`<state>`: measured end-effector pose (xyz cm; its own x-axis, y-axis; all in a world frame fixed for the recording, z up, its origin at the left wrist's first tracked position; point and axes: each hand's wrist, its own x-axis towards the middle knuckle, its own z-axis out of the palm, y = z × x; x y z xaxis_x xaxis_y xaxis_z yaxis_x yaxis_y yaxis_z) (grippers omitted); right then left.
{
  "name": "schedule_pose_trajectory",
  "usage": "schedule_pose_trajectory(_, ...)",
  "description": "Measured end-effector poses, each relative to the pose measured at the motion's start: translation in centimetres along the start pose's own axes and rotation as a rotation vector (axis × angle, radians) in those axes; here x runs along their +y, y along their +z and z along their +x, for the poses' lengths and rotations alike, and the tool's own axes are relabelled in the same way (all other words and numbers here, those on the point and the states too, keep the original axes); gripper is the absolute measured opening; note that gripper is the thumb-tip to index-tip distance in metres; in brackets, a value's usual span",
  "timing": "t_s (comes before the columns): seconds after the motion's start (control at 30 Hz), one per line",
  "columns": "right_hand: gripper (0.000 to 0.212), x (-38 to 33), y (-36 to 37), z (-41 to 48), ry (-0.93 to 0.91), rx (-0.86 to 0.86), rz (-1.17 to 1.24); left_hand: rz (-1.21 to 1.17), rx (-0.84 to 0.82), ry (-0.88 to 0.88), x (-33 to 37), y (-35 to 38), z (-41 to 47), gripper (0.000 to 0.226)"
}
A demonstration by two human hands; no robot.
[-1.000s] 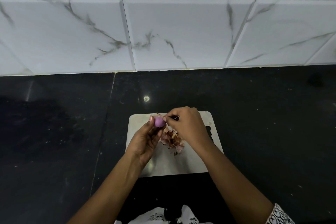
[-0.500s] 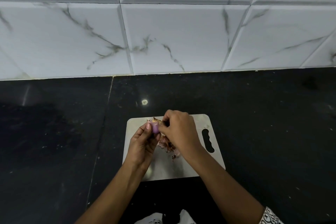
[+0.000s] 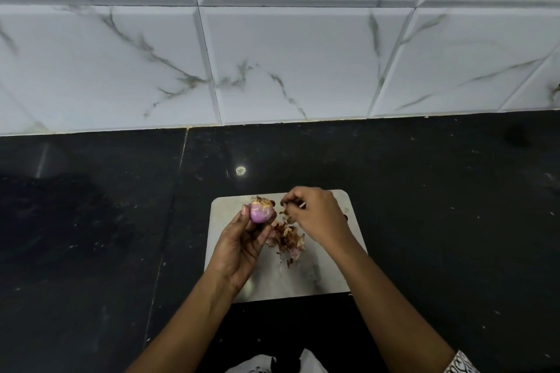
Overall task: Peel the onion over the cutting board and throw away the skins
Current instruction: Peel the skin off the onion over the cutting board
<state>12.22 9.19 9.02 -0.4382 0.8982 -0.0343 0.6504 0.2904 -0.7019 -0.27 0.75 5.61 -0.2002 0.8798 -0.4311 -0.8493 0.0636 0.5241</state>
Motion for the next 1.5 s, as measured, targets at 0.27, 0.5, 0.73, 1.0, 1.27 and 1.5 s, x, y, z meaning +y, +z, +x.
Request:
schedule_pose_trajectory(0.27,0.012,-0.3,-0.3,-0.5,-0.058,0.133,0.042,0.018,0.011,-0.011,-0.1,-0.5,0.4,0.037)
schedule_pose_trajectory(0.5,0.033,0.1,0.2,0.1,0.116,-0.123,-0.050,0.044,0.002,0.020,-0.4,-0.6,0.6,0.020)
schedule_pose_trajectory(0.73,0.017,-1.1,-0.9,-0.9,-0.099,0.020,0.134,0.159,-0.048,0.111,-0.6,-0.7,1.2,0.063)
schedule_pose_trajectory(1.0,0.021,-2.2,-1.3,-0.8,-0.215,-0.024,-0.062,0.263,-0.049,0.202,-0.5,-0.7,1.1,0.080)
schedule_pose_trajectory(1.27,0.017,-2.9,-2.3,-0.2,-0.219,-0.117,-0.244,0.490,-0.026,0.332,-0.8,-0.7,0.2,0.038)
schedule_pose_trajectory(1.5,0.011,-2.5,-0.9,-0.6,-0.422,0.098,-0.299,0.491,-0.022,0.400,-0.3,0.2,-0.1,0.034)
